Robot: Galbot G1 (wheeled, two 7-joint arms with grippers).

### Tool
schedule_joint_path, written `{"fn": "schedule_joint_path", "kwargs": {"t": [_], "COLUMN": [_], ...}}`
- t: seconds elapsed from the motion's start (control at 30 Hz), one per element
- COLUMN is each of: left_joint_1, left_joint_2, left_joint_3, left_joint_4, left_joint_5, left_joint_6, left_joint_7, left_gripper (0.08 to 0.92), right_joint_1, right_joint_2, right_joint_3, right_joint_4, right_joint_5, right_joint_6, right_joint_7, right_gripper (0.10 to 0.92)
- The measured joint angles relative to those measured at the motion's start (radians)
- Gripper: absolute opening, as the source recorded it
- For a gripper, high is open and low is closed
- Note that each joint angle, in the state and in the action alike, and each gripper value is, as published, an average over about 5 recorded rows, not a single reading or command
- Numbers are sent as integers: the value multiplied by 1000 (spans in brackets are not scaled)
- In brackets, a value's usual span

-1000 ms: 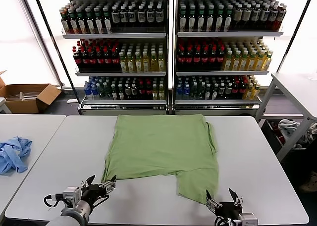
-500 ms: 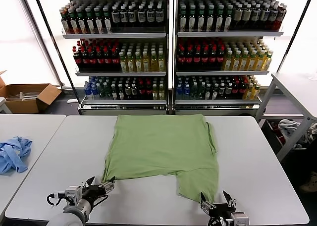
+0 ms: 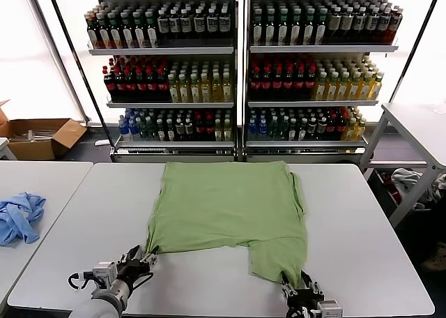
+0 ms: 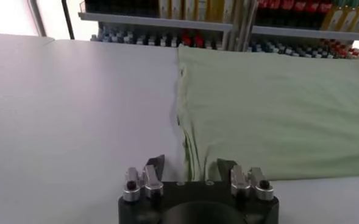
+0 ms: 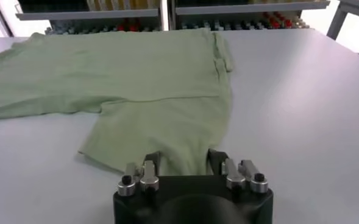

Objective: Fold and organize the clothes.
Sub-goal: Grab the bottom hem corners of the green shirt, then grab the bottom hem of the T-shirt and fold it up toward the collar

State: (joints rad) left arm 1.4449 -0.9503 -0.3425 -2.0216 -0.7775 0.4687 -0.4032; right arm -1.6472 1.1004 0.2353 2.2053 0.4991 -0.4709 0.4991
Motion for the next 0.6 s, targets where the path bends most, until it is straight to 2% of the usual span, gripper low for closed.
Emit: {"fn": "schedule_joint_path", "kwargs": {"t": [0.27, 0.47, 0.6], "left_joint_1": [10, 9, 4], "left_joint_2": [3, 8, 15], "left_joint_3": [17, 19, 10], "left_joint_4": [-6, -19, -36], "left_joint_5": [14, 12, 2], "left_joint_6": [-19, -36, -45], "left_joint_7": [19, 22, 15], "left_gripper": [286, 118, 80], "right_joint_1": [-8, -6, 3], "right_joint_2": [-2, -3, -12], "right_joint_3": [6, 35, 62], "right_joint_4": [7, 30, 52], "right_joint_5": [-21, -41, -56], "right_joint_6": [31, 60, 69], "right_joint_7": [-22, -46, -52], "right_gripper": [122, 106, 106]}}
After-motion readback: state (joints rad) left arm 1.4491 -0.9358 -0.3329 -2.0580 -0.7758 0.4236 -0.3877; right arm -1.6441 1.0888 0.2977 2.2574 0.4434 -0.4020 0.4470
